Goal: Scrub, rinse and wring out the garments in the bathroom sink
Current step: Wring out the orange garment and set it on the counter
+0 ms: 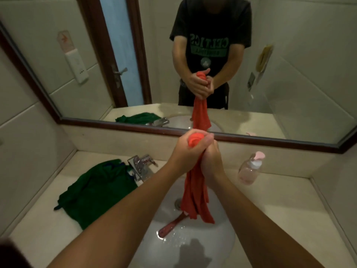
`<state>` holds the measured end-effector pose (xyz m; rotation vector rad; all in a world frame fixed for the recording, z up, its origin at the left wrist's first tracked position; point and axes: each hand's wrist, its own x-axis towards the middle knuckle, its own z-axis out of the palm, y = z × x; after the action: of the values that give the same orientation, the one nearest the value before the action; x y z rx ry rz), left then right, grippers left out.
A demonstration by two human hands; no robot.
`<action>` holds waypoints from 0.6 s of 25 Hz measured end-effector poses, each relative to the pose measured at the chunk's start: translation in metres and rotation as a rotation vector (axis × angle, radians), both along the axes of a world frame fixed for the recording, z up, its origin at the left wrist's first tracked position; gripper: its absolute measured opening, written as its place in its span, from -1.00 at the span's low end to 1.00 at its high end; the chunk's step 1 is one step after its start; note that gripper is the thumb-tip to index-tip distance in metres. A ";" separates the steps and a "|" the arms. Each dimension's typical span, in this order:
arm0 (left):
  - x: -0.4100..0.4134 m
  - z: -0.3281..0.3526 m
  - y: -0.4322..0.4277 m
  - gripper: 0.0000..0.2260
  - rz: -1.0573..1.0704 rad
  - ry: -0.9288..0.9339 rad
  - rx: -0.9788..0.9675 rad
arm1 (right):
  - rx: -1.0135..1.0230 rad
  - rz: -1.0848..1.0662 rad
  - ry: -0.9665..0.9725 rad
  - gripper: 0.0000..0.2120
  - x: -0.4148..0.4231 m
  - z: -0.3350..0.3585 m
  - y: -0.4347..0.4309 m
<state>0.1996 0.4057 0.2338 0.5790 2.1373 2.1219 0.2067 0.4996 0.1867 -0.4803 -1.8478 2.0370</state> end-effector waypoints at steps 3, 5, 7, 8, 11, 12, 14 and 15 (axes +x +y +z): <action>0.000 -0.008 -0.003 -0.80 0.216 0.011 -0.071 | 0.049 0.051 -0.100 -0.50 -0.009 -0.009 -0.007; -0.005 -0.017 -0.006 -0.76 0.327 -0.038 -0.098 | 0.138 0.049 -0.186 -0.46 0.007 -0.013 -0.013; -0.007 -0.022 -0.002 -0.72 0.409 -0.055 -0.121 | 0.200 0.040 -0.229 -0.49 0.037 -0.023 -0.018; -0.007 -0.020 0.002 -0.73 0.428 -0.045 -0.126 | 0.164 0.069 -0.257 -0.45 0.050 -0.027 -0.019; -0.002 -0.006 0.010 -0.75 0.439 0.006 -0.071 | -0.146 0.189 -0.370 -0.30 0.060 -0.038 -0.021; -0.001 -0.002 0.008 -0.75 0.432 0.008 -0.040 | -0.273 0.227 -0.431 -0.26 0.055 -0.040 -0.023; 0.008 0.005 -0.005 -0.77 0.416 -0.002 0.016 | -0.562 0.314 -0.479 -0.11 0.041 -0.050 -0.034; 0.015 0.006 -0.014 -0.78 0.402 -0.020 0.060 | -0.739 0.344 -0.430 -0.07 0.032 -0.055 -0.043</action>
<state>0.2142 0.3916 0.2399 0.1342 2.3472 2.3751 0.2388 0.4567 0.1319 -0.8926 -1.3737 3.0485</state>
